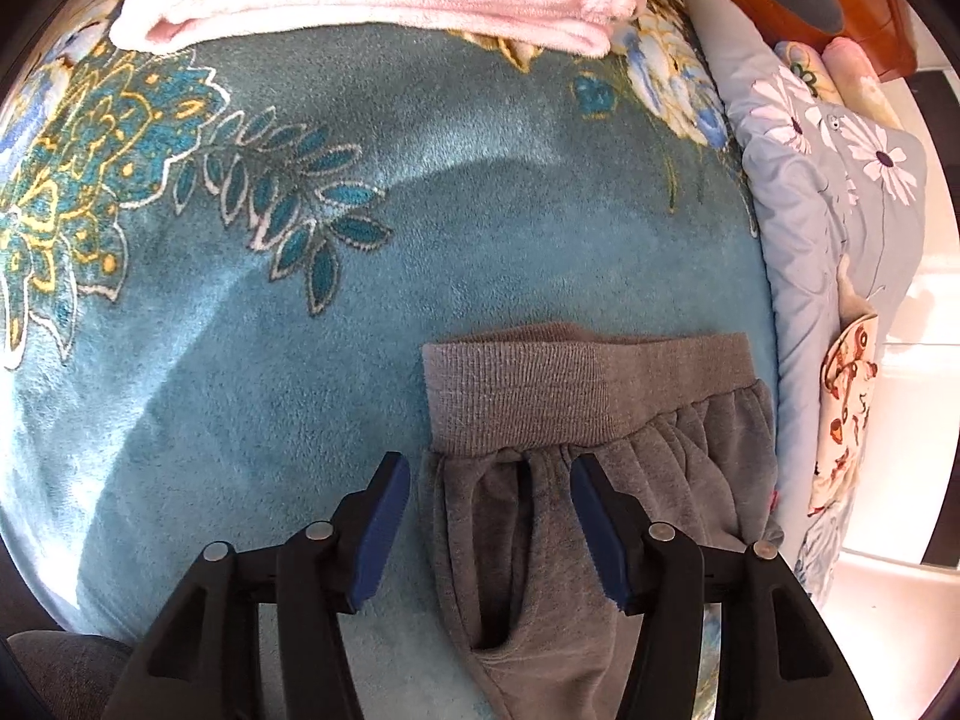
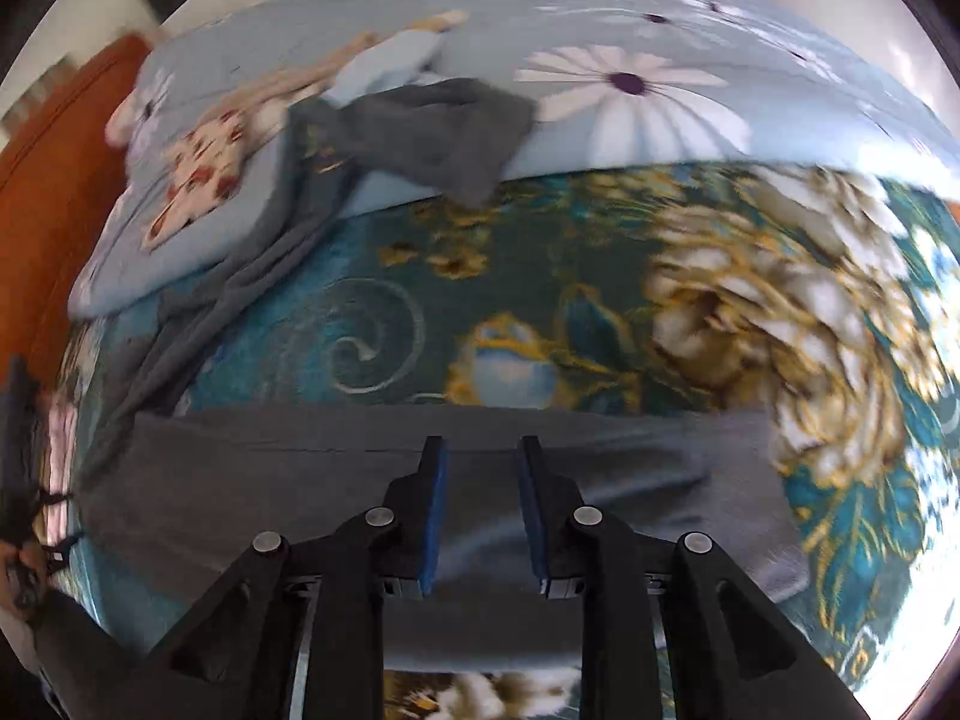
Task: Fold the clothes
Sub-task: 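Open both grippers to release the hem and the cuff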
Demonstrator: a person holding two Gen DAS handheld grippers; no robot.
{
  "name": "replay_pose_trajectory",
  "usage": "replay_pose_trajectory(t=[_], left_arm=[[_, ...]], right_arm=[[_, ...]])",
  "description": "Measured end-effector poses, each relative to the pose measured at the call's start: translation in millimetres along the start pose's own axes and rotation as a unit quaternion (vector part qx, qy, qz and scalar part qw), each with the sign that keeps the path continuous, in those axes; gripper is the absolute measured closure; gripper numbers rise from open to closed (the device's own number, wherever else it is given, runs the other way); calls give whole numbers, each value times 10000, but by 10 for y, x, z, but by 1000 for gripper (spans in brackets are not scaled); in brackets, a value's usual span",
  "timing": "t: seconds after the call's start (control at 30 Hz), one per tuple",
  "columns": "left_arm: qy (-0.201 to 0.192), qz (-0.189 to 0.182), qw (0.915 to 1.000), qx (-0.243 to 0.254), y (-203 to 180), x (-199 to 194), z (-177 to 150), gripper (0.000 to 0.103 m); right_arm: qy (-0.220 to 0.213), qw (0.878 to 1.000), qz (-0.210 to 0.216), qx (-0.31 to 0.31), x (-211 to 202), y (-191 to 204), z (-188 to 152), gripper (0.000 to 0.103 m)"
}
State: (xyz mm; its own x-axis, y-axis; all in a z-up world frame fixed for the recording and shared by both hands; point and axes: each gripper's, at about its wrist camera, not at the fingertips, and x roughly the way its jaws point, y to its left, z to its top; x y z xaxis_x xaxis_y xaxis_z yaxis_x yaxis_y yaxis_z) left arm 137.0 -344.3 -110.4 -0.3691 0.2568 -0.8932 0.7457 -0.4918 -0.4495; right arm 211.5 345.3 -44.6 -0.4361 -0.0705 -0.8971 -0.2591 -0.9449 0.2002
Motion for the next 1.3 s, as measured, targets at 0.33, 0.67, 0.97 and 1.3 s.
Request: replay_pose_trajectory(t=[0.33,0.67,0.97,1.3], left_arm=[[-830,370,9946,499,-171,-218,-74,36],[-1129,131,9935,59,-53,-287,-28,36],[-1499,199,9884,110,-85,-364,-18,36],[-1585,242,9861,443,-188,-373,-43,36]], right_arm=[[806,9537,365,-2875,1000,1767,149,69],[1135,9161,213,-3839,1243,2020,-86,88],[865,9090,-133,-4075,1202,2063,167,98],[957,9134,-272,-3948,1341,2068,287,96]])
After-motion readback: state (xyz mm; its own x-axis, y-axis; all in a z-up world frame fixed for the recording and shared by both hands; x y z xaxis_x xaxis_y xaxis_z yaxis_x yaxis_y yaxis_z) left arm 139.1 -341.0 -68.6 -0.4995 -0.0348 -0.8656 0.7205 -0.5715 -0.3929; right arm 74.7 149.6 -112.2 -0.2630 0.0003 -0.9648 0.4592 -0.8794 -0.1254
